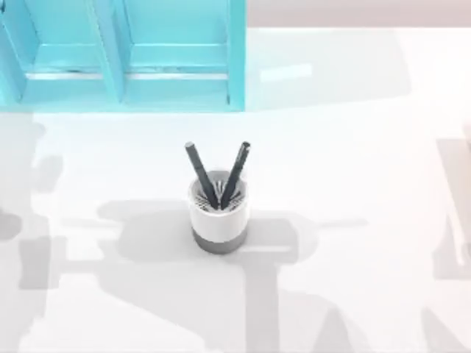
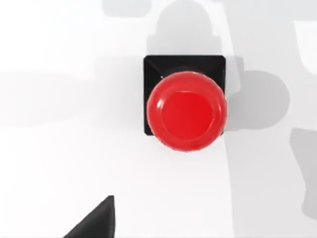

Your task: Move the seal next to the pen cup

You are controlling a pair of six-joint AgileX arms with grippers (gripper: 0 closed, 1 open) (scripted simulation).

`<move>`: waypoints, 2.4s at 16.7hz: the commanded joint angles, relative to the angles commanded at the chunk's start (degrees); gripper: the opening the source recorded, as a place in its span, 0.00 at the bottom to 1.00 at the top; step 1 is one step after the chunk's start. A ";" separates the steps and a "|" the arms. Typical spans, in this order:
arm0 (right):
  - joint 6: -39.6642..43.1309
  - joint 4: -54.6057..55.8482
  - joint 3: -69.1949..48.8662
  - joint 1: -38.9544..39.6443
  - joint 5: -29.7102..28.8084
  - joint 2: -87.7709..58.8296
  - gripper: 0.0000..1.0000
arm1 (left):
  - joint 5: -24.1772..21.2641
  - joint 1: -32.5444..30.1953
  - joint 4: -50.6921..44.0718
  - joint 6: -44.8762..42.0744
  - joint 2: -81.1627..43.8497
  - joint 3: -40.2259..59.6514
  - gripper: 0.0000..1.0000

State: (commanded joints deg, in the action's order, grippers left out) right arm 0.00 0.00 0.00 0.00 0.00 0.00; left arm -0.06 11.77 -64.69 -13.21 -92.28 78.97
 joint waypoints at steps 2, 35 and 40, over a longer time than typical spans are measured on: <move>0.00 0.00 0.00 0.00 0.00 0.00 1.00 | 0.02 0.98 -4.77 -0.99 -7.16 6.59 1.00; 0.00 0.00 0.00 0.00 0.00 0.00 1.00 | -0.02 2.47 10.50 -2.53 -20.61 -1.93 0.47; 0.00 0.00 0.00 0.00 0.00 0.00 1.00 | -0.02 2.47 10.50 -2.53 -20.61 -1.93 0.10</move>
State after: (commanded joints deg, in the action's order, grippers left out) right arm 0.00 0.00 0.00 0.00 0.00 0.00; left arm -0.08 14.23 -54.19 -15.74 -112.88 77.04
